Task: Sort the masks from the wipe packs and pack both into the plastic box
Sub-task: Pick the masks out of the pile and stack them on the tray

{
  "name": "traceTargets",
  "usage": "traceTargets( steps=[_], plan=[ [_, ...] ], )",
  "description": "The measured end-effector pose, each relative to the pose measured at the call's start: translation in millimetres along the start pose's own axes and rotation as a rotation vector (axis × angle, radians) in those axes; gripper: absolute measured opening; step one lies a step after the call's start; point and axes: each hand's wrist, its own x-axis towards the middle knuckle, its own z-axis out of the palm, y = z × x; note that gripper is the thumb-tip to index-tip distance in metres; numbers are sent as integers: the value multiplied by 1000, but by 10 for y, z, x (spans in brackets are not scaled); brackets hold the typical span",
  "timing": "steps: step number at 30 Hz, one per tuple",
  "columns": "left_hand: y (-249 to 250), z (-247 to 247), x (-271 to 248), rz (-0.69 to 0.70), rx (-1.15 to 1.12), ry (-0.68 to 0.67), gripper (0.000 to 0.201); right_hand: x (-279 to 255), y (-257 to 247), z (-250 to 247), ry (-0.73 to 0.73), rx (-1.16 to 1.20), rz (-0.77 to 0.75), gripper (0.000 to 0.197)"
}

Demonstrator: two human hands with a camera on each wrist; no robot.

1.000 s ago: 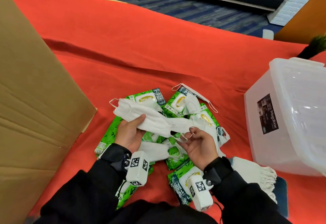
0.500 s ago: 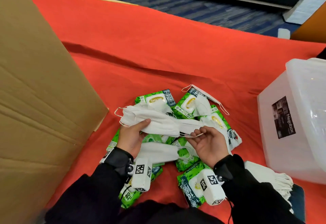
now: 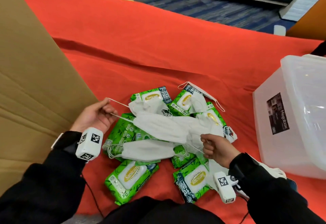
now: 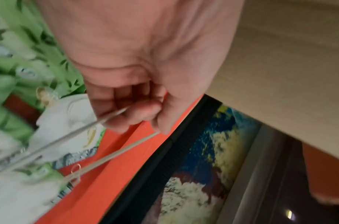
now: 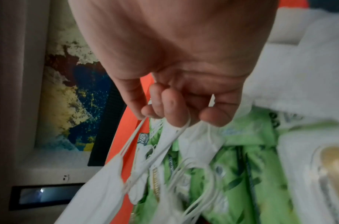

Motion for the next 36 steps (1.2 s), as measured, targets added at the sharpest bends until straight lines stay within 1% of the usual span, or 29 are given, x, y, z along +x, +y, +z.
traceTargets(
  steps=[1, 2, 3, 4, 5, 7, 8, 9, 10, 11, 12, 13, 14, 15, 16, 17, 18, 19, 20, 22, 25, 30, 32, 33, 34, 35, 36],
  plan=[
    [19, -9, -6, -19, 26, -46, 14, 10, 2, -28, -1, -51, 13, 38],
    [16, -24, -20, -29, 109, -89, 18, 5, -9, -35, -9, -102, 23, 42],
    [-12, -48, -27, -34, 245, -131, 22, -4, -35, -29, -17, -133, 19, 44],
    [-54, -104, -25, -38, 426, -171, 30, -16, -75, -12, -26, -122, -3, 44],
    [-108, -166, -26, -50, 651, -223, 38, -33, -137, 19, -34, -54, -51, 43],
    [-229, -298, -59, -119, 1152, -357, 48, -90, -337, 101, -50, 207, -194, 38],
    [-297, -367, -86, -182, 1321, -435, 50, -146, -463, 147, -69, 337, -259, 37],
    [-354, -426, -113, -253, 1370, -504, 51, -200, -584, 183, -97, 439, -304, 37],
    [-397, -466, -144, -289, 1315, -547, 47, -252, -695, 218, -135, 496, -327, 38],
    [-415, -496, -162, -303, 1190, -562, 39, -278, -772, 250, -163, 493, -335, 36],
    [-399, -522, -178, -313, 984, -569, 33, -282, -806, 289, -171, 425, -336, 32],
    [-354, -561, -158, -332, 698, -587, 31, -257, -787, 318, -152, 304, -330, 29],
    [-289, -575, -145, -363, 339, -649, 30, -200, -718, 334, -117, 150, -313, 28],
    [-214, -574, -146, -360, 44, -698, 32, -128, -615, 344, -79, -10, -279, 27],
    [-140, -570, -145, -319, -111, -640, 34, -56, -490, 349, -54, -143, -229, 24],
    [-71, -565, -119, -288, -149, -521, 34, 10, -360, 351, -49, -223, -176, 20],
    [-31, -575, -104, -239, -65, -336, 37, 66, -244, 355, -50, -254, -132, 18],
    [-30, -562, -121, -219, 74, -160, 40, 124, -142, 353, -36, -254, -103, 17],
    [-53, -552, -154, -231, 201, -42, 40, 175, -63, 358, -3, -244, -90, 18],
    [-206, -615, -168, -279, 349, 76, 34, 274, 41, 385, 78, -236, -99, 17],
    [-441, -729, -187, -297, 493, 170, 27, 378, 125, 438, 146, -258, -114, 15],
    [-629, -820, -260, -268, 606, 168, 11, 419, 208, 529, 160, -383, -114, 12],
    [-622, -808, -298, -236, 723, 173, 6, 406, 201, 543, 169, -405, -127, 14],
    [-602, -818, -304, -186, 846, 180, 7, 391, 186, 549, 177, -427, -149, 16],
    [-574, -832, -298, -99, 1020, 188, 11, 371, 164, 552, 190, -472, -189, 20],
    [-540, -828, -294, 22, 1212, 187, 17, 342, 136, 561, 210, -545, -249, 25],
    [-515, -811, -296, 150, 1388, 167, 30, 300, 102, 580, 232, -641, -327, 30]
  ],
)
